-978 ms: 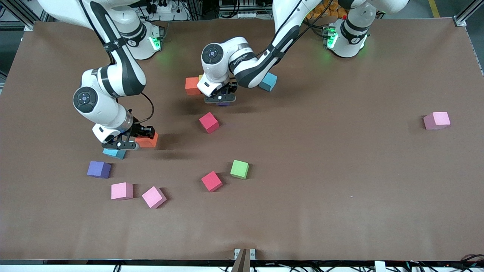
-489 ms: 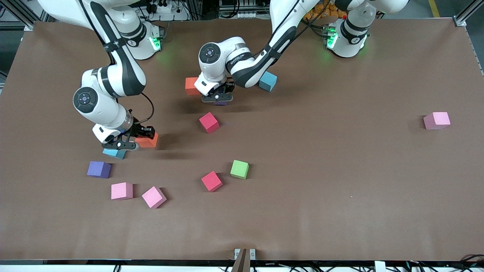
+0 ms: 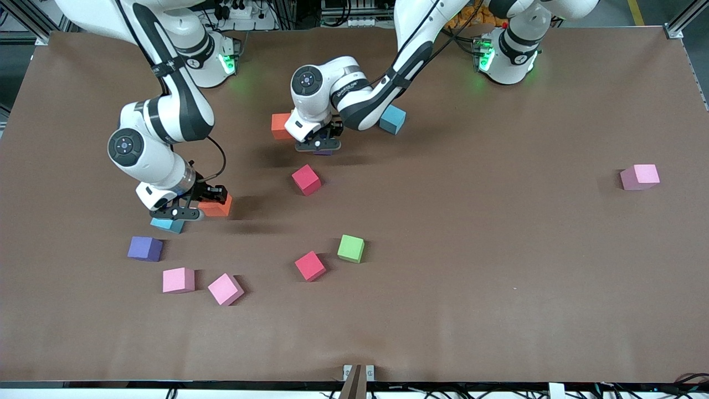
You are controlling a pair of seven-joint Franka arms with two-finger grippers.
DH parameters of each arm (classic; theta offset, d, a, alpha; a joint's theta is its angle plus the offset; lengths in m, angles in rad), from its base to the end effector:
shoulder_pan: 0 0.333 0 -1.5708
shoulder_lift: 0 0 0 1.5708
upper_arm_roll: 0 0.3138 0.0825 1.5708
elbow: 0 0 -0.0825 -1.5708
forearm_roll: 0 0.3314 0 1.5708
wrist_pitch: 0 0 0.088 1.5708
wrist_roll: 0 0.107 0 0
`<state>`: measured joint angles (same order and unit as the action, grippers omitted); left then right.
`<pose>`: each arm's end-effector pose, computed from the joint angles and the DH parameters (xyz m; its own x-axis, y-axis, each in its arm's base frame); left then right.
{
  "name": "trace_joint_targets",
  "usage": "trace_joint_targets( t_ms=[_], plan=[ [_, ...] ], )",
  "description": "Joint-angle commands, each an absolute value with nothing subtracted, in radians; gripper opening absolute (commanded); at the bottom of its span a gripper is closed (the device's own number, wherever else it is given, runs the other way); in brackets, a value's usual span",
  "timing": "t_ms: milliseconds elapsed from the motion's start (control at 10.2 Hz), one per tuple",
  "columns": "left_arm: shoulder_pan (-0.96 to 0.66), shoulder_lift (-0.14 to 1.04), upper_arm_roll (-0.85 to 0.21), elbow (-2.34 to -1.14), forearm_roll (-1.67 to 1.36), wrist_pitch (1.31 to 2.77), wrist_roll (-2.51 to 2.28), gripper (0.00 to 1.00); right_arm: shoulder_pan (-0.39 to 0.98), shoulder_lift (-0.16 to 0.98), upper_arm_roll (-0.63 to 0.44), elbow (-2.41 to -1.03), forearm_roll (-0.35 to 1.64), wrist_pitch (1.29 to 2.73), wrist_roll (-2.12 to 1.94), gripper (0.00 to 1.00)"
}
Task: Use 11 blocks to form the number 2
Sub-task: 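Open the left gripper to release the purple cube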
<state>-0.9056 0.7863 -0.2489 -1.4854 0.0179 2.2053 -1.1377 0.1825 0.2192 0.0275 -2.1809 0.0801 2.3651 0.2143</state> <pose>0.3002 -0.5981 0.2448 0.9854 0.0365 -0.1660 0.0410 -0.9989 0.0237 0.5061 0.1086 0.3227 0.9969 -0.0616 -0.0487 -0.0641 -0.9966 -0.0508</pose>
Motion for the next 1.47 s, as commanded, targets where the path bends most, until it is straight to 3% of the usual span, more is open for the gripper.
trace_joint_targets(
  t_ms=[0, 293, 489, 782, 1173, 1369],
  plan=[
    [-0.916, 0.815, -0.242, -1.437, 0.043, 2.183, -1.147, 0.0, 0.195, 0.233, 0.021, -2.16, 0.098, 2.361, 0.227, 0.0],
    [-0.916, 0.815, -0.242, -1.43, 0.041, 2.183, -1.155, 0.0, 0.195, 0.233, 0.021, -2.158, 0.098, 2.361, 0.227, 0.0],
    [-0.916, 0.819, -0.242, -1.428, 0.041, 2.183, -1.16, 0.37, 0.195, 0.233, 0.021, -2.158, 0.098, 2.361, 0.227, 0.0],
    [-0.916, 0.821, -0.241, -1.428, 0.041, 2.186, -1.161, 0.69, 0.196, 0.233, 0.021, -2.158, 0.097, 2.352, 0.224, 0.0],
    [-0.916, 0.821, -0.241, -1.428, 0.041, 2.189, -1.17, 1.0, 0.184, 0.235, 0.021, -2.151, 0.097, 2.358, 0.213, 0.0],
    [-0.916, 0.821, -0.241, -1.428, 0.041, 2.189, -1.17, 1.0, 0.187, 0.253, 0.021, -2.125, 0.098, 2.359, 0.227, 0.0]
  ],
)
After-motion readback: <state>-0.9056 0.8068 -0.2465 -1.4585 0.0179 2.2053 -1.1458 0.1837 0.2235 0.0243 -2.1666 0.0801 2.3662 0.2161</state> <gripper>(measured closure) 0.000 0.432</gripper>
